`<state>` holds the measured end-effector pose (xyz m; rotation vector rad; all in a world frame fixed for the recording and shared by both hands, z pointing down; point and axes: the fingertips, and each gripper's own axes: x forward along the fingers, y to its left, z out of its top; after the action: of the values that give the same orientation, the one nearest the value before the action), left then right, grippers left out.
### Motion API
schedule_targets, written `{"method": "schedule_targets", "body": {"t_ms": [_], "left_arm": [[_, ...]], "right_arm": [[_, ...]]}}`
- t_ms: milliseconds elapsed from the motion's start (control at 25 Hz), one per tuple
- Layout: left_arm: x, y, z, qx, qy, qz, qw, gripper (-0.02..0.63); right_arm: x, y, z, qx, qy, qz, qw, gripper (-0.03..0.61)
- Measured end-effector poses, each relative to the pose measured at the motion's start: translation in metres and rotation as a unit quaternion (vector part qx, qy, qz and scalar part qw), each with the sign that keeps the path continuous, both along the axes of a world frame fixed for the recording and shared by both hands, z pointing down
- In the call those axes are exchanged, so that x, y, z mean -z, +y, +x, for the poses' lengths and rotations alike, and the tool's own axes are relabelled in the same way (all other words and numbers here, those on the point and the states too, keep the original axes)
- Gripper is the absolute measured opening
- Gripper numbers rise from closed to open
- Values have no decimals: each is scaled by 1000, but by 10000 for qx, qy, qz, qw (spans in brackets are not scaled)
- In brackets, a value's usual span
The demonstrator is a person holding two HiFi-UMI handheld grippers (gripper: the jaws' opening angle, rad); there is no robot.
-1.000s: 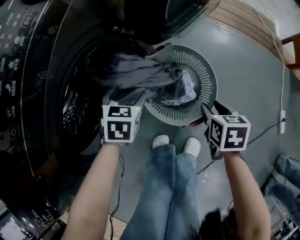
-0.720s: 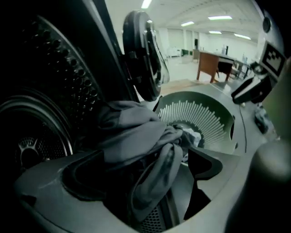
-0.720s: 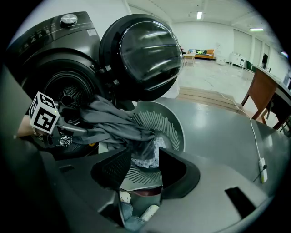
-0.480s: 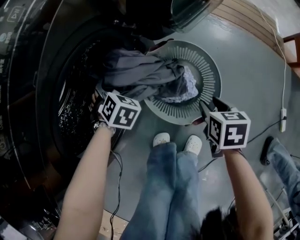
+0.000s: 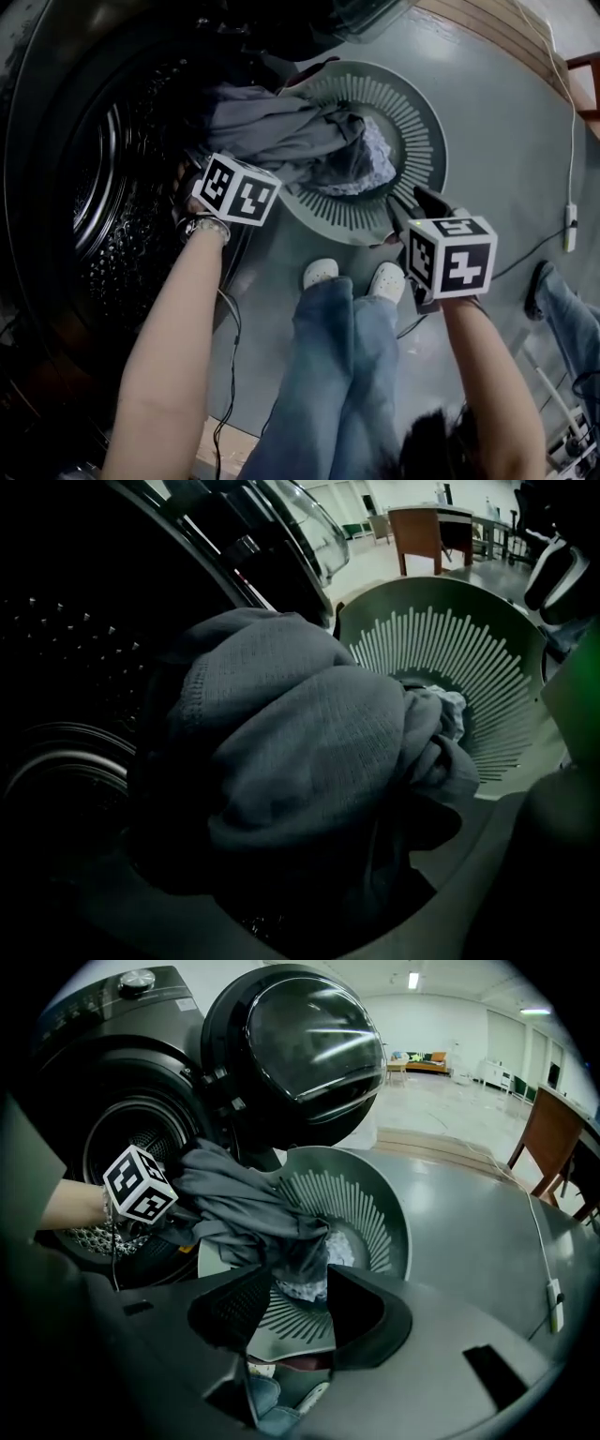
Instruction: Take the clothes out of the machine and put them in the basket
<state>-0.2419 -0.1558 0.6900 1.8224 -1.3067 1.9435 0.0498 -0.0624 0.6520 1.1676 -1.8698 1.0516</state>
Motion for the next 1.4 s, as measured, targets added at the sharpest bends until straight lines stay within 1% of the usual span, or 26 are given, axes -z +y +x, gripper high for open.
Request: {"method": "schedule_targets", "body": {"t_ms": [80,240,320,400,440,520,640,800,960,1040,1120,1200,1240,1280,1400], "left_arm": [[3,0,3,122,143,43,9998,556],[22,-2,8,496,689,438,9954,418],[34,-1,10,621,779,653,9929,284],[44,1,14,725,927,718,9904,148],[48,2,16,822,1072,689,9884,112],[55,3,20,1087,1454,609,9815,97],[68,2,30,1395,2047,548,9673,89],[86,8,58,1544,2743,449,9481,86],[101,17,110,1426,3406,332,9288,86],[110,19,137,1370,3747,291,9165,86],[118,25,167,1252,4181,143,8996,86],[126,32,202,983,4627,-66,8810,86],[130,36,218,842,4782,-150,8741,86],[132,38,230,739,4873,-214,8699,86],[133,42,251,647,4948,-326,8660,86]], "right_arm": [[-2,2,1,3,-6,-40,10000,184],[0,1,2,-66,-40,-60,10000,175],[3,0,1,-101,-77,-49,9999,162],[5,-1,1,-103,-101,-44,9999,153],[7,-1,1,-98,-106,-39,9999,150],[10,-2,2,-84,-109,-25,9999,144],[17,-3,4,-67,-105,-11,9999,135],[28,-6,10,-73,-86,16,9999,124],[40,-14,15,-78,-84,94,9999,118],[47,-19,18,-108,-95,151,9998,117],[52,-22,25,-172,-92,206,9996,114],[55,-22,33,-242,-58,236,9994,112],[55,-22,38,-274,-41,242,9993,110],[56,-20,42,-311,-30,244,9992,109],[55,-15,54,-415,-1,217,9989,106]]}}
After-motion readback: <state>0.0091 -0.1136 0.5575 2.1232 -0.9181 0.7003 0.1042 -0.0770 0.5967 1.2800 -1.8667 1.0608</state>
